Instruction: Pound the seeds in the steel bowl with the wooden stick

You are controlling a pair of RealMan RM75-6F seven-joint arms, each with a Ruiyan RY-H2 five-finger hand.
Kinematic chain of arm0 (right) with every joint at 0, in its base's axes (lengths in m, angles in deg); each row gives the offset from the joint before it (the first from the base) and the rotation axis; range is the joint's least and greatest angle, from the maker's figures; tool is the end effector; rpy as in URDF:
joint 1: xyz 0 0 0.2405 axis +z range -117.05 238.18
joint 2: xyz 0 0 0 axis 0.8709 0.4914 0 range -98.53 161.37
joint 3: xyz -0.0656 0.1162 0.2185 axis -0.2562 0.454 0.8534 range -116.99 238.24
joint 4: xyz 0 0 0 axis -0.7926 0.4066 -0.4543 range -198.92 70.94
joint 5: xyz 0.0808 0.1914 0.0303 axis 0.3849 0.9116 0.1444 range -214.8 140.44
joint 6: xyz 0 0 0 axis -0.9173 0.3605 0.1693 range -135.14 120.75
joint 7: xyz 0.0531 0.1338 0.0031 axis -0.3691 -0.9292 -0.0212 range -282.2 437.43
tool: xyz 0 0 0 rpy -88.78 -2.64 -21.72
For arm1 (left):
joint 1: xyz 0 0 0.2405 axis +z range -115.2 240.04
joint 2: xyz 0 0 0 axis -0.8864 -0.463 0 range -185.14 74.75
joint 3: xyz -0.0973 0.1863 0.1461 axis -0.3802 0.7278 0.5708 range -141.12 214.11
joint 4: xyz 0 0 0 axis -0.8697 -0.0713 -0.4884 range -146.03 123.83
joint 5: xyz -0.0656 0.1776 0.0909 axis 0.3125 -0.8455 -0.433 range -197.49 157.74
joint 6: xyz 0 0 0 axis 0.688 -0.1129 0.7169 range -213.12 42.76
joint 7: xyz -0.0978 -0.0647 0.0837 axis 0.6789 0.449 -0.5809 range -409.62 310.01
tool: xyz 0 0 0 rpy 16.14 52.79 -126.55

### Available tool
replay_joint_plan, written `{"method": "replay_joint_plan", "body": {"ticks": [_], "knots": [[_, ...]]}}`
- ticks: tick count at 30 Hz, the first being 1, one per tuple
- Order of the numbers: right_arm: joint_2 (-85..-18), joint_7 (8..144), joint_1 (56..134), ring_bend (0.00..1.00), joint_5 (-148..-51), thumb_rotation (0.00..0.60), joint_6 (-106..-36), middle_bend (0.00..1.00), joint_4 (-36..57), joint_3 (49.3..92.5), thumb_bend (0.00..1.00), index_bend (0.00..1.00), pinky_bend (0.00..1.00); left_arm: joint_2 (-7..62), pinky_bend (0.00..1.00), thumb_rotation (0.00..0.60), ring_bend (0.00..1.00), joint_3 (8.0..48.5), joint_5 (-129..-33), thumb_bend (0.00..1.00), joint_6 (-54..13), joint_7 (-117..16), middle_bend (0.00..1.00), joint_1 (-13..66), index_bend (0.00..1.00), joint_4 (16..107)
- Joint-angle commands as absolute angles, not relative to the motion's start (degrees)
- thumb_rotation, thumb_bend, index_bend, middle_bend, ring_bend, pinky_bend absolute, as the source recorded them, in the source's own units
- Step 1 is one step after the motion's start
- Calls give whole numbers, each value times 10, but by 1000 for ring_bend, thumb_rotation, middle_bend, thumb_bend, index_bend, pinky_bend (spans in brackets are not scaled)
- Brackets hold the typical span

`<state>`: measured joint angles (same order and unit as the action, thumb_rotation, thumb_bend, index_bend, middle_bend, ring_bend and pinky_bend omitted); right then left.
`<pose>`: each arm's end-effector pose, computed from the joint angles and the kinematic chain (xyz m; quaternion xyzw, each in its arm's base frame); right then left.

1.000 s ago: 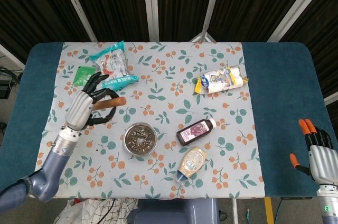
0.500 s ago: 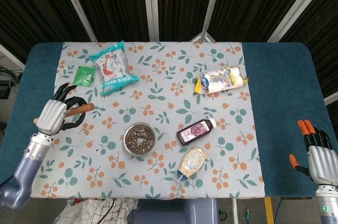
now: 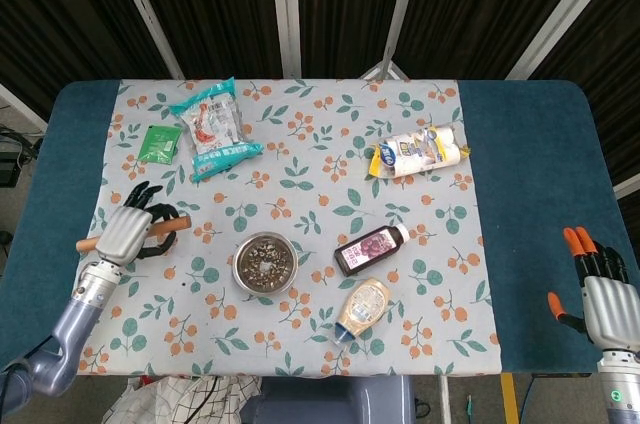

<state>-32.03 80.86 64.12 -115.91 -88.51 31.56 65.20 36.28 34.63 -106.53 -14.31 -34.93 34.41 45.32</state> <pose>-0.3222 -0.1781 0.1593 0.5617 -0.4308 0.3481 0.6146 -0.2856 0.3135 0.0247 -0.6849 -0.3736 -0.4305 0.4538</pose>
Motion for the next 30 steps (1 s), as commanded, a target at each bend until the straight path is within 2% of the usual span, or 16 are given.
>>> {"method": "replay_joint_plan", "body": {"ticks": [1,5,12,19,24,30], "knots": [[-320,808,641,0,-1160,600,-885,0,316,651,370,0,0,375,8,600,114,344,-1059,719,-155,-368,557,341,592,451],[-319,808,641,0,-1158,600,-883,0,317,651,370,0,0,384,6,600,103,338,-1048,667,-167,-393,473,339,555,460],[-318,807,641,0,-1160,600,-884,0,317,651,370,0,0,385,0,600,45,328,-1032,485,-172,-417,297,342,423,491],[-318,807,640,0,-1160,600,-885,0,317,651,369,0,0,370,0,600,9,319,-1024,393,-161,-433,205,348,291,539],[-318,805,640,0,-1159,600,-884,0,316,652,369,0,0,334,0,600,2,307,-1019,346,-134,-453,180,361,254,604],[-318,805,640,0,-1160,600,-886,0,315,653,370,0,0,245,0,600,0,311,-1023,303,-83,-507,126,398,218,735]]}}
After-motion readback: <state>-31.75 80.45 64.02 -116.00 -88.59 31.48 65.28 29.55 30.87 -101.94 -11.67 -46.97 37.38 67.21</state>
